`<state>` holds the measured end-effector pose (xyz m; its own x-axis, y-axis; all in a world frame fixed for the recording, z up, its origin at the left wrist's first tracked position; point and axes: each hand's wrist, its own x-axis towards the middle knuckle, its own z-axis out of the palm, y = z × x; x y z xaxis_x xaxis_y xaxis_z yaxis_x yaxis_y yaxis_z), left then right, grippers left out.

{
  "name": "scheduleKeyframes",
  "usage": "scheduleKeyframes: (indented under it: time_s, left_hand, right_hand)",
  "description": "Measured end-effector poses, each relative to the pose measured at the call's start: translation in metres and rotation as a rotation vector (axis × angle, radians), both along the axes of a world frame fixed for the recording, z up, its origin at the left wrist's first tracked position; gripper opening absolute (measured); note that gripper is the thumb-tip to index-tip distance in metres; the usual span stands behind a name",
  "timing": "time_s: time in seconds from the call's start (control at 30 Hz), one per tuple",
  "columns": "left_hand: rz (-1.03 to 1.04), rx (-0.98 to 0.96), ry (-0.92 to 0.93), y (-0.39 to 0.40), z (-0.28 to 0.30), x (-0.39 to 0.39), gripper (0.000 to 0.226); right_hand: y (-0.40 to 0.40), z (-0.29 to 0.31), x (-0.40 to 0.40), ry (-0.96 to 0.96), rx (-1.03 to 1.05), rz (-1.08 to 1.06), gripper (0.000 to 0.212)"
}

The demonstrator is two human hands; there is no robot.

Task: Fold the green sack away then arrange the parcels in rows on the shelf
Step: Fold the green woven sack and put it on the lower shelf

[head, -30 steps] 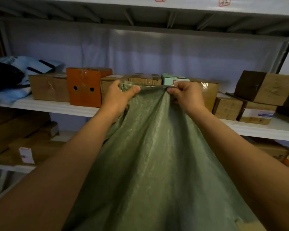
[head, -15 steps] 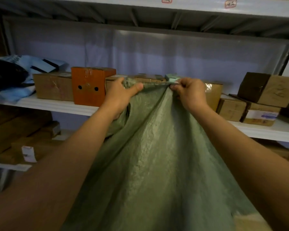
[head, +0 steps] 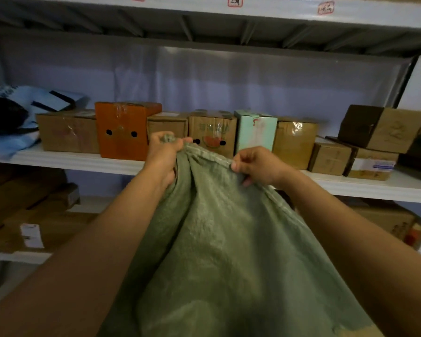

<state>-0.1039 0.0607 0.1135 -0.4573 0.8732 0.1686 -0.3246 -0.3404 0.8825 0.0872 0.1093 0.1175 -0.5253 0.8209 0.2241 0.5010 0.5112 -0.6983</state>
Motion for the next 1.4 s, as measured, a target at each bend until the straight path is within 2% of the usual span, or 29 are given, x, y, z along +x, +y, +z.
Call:
scheduleKeyframes:
  time_s: [0.07, 0.1, 0.2, 0.23, 0.27, 0.3, 0.37, 0.4, 0.43, 0.5, 0.57, 0.6, 0.7, 0.87, 0.97, 1.03, 1.13, 1.2, 1.3, 1.33, 1.4]
  left_hand:
    - [0.019, -0.030, 0.197, 0.005, -0.011, 0.007, 0.011]
    - [0.012, -0.045, 0.343, 0.007, -0.013, 0.012, 0.017]
    - [-0.178, -0.105, 0.732, 0.011, -0.022, 0.043, 0.076]
    - [-0.254, -0.101, 0.813, 0.013, -0.028, 0.055, 0.086]
    - [-0.280, -0.073, 0.859, 0.018, -0.035, 0.064, 0.081]
    - [-0.261, -0.080, 0.877, 0.021, -0.040, 0.070, 0.064]
    - [-0.184, -0.115, 0.858, 0.024, -0.045, 0.072, 0.031]
    - [-0.176, -0.132, 0.820, 0.026, -0.048, 0.070, 0.023]
    - [-0.186, -0.147, 0.762, 0.025, -0.049, 0.068, 0.018]
    - [-0.196, -0.172, 0.616, 0.025, -0.051, 0.062, 0.009]
    - [-0.176, -0.183, 0.521, 0.029, -0.053, 0.057, 0.009]
    - [-0.164, -0.192, 0.508, 0.030, -0.054, 0.056, 0.011]
    - [-0.116, -0.225, 0.529, 0.032, -0.058, 0.053, 0.019]
    - [0.012, -0.217, 0.556, 0.027, -0.059, 0.054, 0.027]
    - [-0.096, -0.204, 0.512, 0.016, -0.056, 0.060, 0.011]
    - [-0.195, -0.258, 0.560, 0.006, -0.058, 0.063, 0.035]
    - [-0.252, -0.353, 0.705, -0.004, -0.069, 0.063, 0.087]
    - [-0.246, -0.350, 0.723, -0.004, -0.069, 0.059, 0.112]
    - [-0.217, -0.270, 0.687, 0.004, -0.058, 0.052, 0.110]
    - [-0.218, -0.247, 0.697, 0.005, -0.054, 0.052, 0.107]
    - [-0.226, -0.251, 0.729, 0.005, -0.054, 0.051, 0.109]
  right_hand:
    - [0.000, -0.004, 0.003, 0.015, 0.006, -0.037, 0.022]
    - [0.001, -0.002, 0.004, 0.035, 0.037, -0.067, 0.022]
    - [-0.002, 0.005, 0.002, 0.085, 0.143, -0.082, 0.020]
    - [-0.004, 0.005, 0.000, 0.092, 0.154, -0.075, 0.017]
    - [-0.006, 0.004, 0.000, 0.099, 0.162, -0.079, 0.015]
    - [-0.007, 0.001, 0.004, 0.118, 0.173, -0.091, 0.014]
    - [-0.005, -0.009, 0.022, 0.215, 0.142, -0.117, 0.013]
    - [-0.002, -0.018, 0.036, 0.226, 0.102, -0.135, 0.013]
    - [0.003, -0.028, 0.053, 0.159, 0.043, -0.159, 0.017]
    - [0.012, -0.058, 0.084, -0.178, -0.069, -0.206, 0.024]
    - [0.017, -0.090, 0.107, -0.427, -0.122, -0.267, 0.011]
    - [0.017, -0.102, 0.115, -0.439, -0.146, -0.293, 0.009]
    - [0.021, -0.105, 0.126, -0.321, -0.166, -0.357, 0.020]
    - [0.025, -0.044, 0.105, 0.034, 0.077, -0.445, 0.027]
    - [0.021, -0.015, 0.083, 0.251, 0.175, -0.448, 0.026]
    - [0.021, -0.015, 0.071, 0.209, 0.157, -0.395, 0.025]
    - [0.023, -0.027, 0.065, 0.041, 0.110, -0.369, 0.031]
    - [0.023, -0.024, 0.066, 0.126, 0.160, -0.405, 0.028]
    - [0.019, -0.012, 0.063, 0.363, 0.223, -0.435, 0.024]
    - [0.017, -0.010, 0.060, 0.348, 0.217, -0.416, 0.024]
    - [0.016, -0.013, 0.054, 0.091, 0.160, -0.354, 0.025]
